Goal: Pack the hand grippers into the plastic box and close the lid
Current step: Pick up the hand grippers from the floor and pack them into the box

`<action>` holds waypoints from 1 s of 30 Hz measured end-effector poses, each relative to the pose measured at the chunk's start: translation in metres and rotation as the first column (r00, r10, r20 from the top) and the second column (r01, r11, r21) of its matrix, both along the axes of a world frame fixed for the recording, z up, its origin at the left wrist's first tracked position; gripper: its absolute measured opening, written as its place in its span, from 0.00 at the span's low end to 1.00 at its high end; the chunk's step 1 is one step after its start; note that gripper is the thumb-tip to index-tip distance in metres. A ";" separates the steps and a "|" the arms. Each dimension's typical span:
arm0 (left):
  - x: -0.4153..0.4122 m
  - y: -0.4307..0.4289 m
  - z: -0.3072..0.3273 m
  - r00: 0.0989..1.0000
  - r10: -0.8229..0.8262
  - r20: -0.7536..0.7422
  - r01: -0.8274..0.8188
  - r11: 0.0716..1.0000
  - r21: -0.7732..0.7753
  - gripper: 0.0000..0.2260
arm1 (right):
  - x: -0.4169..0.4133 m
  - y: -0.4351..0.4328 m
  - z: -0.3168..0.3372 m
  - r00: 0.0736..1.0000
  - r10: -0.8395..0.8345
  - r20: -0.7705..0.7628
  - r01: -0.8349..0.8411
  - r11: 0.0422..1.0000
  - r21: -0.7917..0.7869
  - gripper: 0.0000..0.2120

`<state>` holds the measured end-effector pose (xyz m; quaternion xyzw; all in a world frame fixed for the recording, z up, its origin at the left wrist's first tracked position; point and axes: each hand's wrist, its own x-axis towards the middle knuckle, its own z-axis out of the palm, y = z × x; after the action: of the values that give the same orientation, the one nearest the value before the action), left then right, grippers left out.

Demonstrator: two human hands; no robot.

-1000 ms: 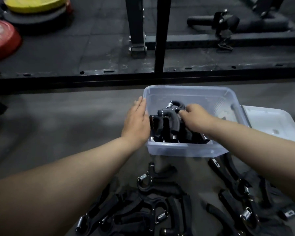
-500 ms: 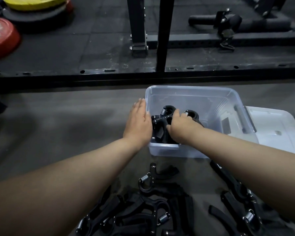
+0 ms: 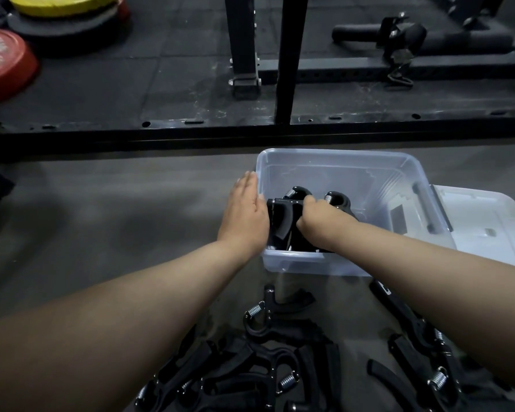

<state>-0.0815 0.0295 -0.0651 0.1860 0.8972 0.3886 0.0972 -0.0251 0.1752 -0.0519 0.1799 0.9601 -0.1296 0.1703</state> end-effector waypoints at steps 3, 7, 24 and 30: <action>-0.001 0.000 -0.001 1.000 0.003 -0.005 -0.003 1.000 0.000 0.23 | -0.002 -0.003 -0.006 0.996 -0.045 0.073 0.048 0.998 -0.036 0.22; -0.001 0.000 -0.001 1.000 0.004 -0.006 -0.004 1.000 0.006 0.23 | -0.002 -0.004 -0.003 0.997 -0.067 0.029 0.069 0.997 -0.046 0.22; -0.003 0.001 -0.004 1.000 0.008 -0.022 -0.008 1.000 -0.005 0.23 | -0.010 -0.003 -0.028 0.986 -0.094 0.134 0.103 0.993 -0.065 0.44; -0.003 0.002 -0.005 1.000 0.001 -0.027 -0.001 1.000 -0.014 0.23 | -0.003 0.003 -0.011 0.991 -0.079 0.112 0.088 0.993 -0.083 0.37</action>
<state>-0.0846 0.0310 -0.0696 0.1901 0.9012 0.3798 0.0862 -0.0285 0.1778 -0.0629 0.2190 0.9344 -0.1688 0.2244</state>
